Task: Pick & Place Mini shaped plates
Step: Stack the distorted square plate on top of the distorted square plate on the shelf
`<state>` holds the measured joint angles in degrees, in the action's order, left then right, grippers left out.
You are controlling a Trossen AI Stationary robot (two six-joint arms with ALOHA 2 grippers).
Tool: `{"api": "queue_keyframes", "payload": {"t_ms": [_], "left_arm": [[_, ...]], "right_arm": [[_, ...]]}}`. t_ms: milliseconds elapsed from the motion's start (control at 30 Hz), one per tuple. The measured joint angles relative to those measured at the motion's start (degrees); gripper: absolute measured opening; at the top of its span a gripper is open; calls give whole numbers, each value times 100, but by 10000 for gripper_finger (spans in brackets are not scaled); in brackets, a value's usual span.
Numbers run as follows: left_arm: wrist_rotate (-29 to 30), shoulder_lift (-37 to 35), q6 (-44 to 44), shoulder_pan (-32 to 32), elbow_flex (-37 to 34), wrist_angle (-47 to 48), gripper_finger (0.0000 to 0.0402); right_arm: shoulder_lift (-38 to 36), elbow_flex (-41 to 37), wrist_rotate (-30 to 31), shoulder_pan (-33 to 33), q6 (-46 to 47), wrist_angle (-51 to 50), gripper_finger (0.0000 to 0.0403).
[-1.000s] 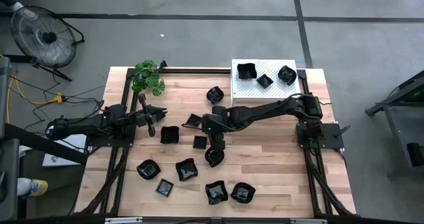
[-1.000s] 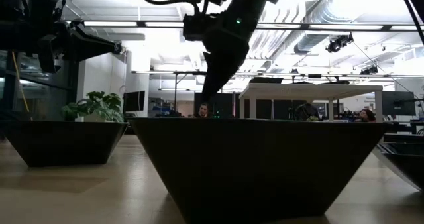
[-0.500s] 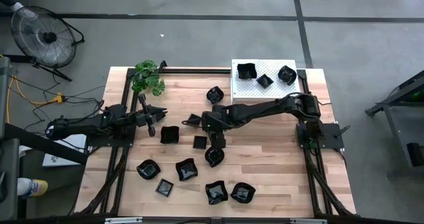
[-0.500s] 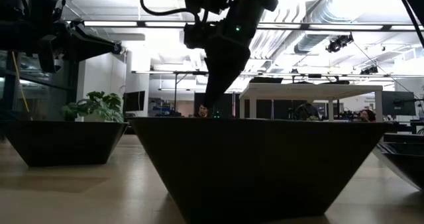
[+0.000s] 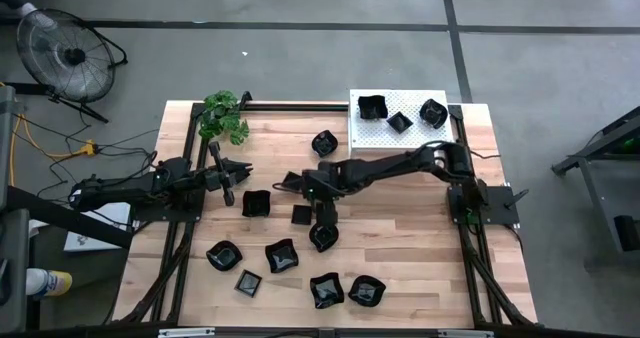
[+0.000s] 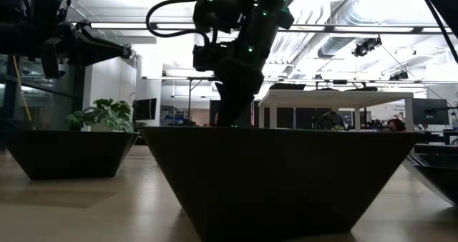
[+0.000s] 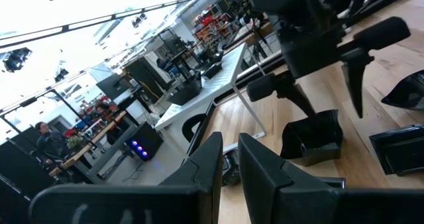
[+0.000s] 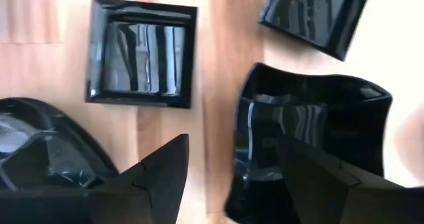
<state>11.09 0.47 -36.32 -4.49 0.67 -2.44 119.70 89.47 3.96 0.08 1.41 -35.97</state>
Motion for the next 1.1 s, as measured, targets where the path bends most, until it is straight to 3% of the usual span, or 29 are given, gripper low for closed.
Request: {"api": "queue_keyframes", "payload": {"t_ms": [733, 1100], "left_arm": [[-2, 0, 0, 1, 0, 0, 46], [-2, 0, 0, 1, 0, -2, 46]], "right_arm": [[11, -232, 70, -49, 4, 71, 176], [150, -232, 4, -46, 2, 160, 127]]}}
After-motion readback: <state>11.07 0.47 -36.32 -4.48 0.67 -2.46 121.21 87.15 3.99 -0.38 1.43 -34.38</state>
